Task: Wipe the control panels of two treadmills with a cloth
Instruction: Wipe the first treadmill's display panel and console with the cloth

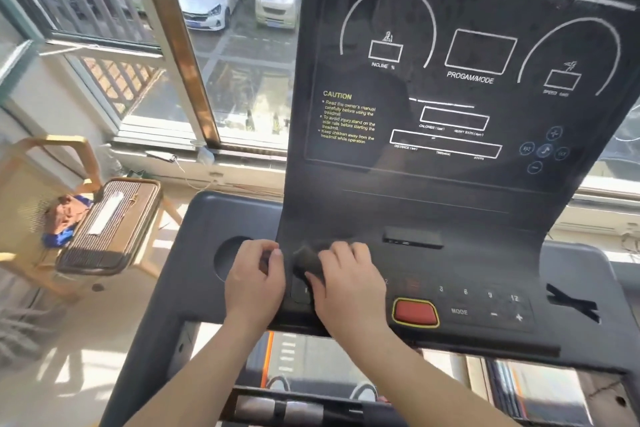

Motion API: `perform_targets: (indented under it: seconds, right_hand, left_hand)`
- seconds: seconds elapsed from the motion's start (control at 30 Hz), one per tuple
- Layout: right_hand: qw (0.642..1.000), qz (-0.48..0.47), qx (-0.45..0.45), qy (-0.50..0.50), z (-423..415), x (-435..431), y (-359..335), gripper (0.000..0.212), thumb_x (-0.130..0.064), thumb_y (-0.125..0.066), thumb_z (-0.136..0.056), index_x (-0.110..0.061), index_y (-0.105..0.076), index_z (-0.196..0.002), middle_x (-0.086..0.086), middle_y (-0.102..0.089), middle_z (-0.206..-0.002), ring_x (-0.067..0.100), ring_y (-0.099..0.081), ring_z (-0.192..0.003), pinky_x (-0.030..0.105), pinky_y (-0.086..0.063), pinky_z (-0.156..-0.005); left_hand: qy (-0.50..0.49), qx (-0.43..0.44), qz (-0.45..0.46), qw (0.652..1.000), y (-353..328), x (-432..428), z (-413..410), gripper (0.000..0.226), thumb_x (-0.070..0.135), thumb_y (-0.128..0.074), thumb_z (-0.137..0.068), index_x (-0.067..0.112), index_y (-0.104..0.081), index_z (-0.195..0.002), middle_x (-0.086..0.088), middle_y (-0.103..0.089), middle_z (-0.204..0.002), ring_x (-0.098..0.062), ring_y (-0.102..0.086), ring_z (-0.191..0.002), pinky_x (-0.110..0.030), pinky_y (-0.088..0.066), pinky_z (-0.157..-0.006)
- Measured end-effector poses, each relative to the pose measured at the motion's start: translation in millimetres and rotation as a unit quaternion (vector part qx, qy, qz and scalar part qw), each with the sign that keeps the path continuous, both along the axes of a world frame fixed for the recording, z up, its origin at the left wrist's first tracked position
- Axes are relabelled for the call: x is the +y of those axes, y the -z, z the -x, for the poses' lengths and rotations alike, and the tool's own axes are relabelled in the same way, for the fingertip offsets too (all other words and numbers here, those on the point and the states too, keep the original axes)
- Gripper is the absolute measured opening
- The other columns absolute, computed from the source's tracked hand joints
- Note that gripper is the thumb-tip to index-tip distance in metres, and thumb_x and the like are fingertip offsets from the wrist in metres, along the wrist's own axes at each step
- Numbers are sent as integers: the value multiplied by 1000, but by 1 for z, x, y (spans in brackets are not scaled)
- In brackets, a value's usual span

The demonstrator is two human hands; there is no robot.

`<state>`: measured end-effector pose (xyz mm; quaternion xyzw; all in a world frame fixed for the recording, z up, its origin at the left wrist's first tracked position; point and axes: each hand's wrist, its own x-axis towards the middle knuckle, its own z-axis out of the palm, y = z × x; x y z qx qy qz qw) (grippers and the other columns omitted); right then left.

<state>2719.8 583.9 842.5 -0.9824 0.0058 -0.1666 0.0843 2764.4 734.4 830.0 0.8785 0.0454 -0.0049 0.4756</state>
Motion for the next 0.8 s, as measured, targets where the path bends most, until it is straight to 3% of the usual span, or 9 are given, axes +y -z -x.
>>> perform_targets:
  seconds: [0.13, 0.23, 0.37, 0.43, 0.6, 0.73, 0.8]
  right_hand:
    - [988, -30, -20, -149, 0, -9, 4, 23, -43, -73, -87, -20, -73, -91, -4, -69, -102, 25, -59, -93, 34, -53, -71]
    - [998, 6, 11, -69, 0, -34, -3, 27, -50, -71, -90, -24, -75, -97, -5, -68, -107, 24, -57, -95, 36, -51, -69]
    - [995, -19, -2, 100, -5, -9, -3, 22, -40, -80, -83, -20, -76, -89, -2, -67, -102, 28, -55, -90, 39, -53, -65]
    - [996, -28, -13, 87, -6, 15, 0, 19, -36, -83, -80, -20, -76, -87, -1, -68, -100, 28, -57, -91, 36, -54, -65]
    - [995, -2, -45, -87, -4, -2, 2, 18, -37, -75, -87, -20, -76, -93, -2, -72, -106, 27, -59, -91, 36, -54, -73]
    - [998, -2, -51, 44, 4, -22, 3, 19, -37, -75, -88, -18, -75, -91, -4, -72, -102, 27, -57, -88, 39, -52, -66]
    - [998, -11, -48, 46, 11, -13, 5, 17, -33, -76, -86, -16, -75, -89, -3, -71, -99, 27, -54, -87, 40, -52, -66]
  left_hand:
    - [22, -13, 24, 999, 4, 5, 1, 17, 10, -60, -100, 26, -64, -96, 10, -65, -94, -8, -62, -90, -20, -45, -74]
    - [25, -16, 35, 999, 4, 5, 2, 16, 11, -59, -101, 25, -65, -97, 12, -64, -93, -6, -61, -90, -17, -43, -72]
    - [29, -12, 37, 999, 5, 5, 0, 17, 12, -59, -101, 28, -64, -100, 15, -62, -95, -1, -61, -90, -18, -44, -70]
    - [32, -6, 43, 999, 8, 7, -1, 18, 12, -58, -101, 29, -64, -101, 15, -63, -96, -1, -61, -91, -19, -45, -71]
    - [50, -9, 33, 998, 11, 11, -1, 20, 9, -58, -99, 29, -61, -101, 14, -61, -97, -6, -61, -91, -31, -49, -74]
    - [74, -45, -9, 996, 9, 4, 2, 12, 18, -64, -97, 28, -63, -104, 13, -58, -96, -10, -59, -89, -33, -50, -78]
    - [91, -65, -44, 993, 11, 0, 2, 12, 18, -67, -94, 25, -64, -104, 11, -58, -96, -13, -57, -90, -37, -51, -81]
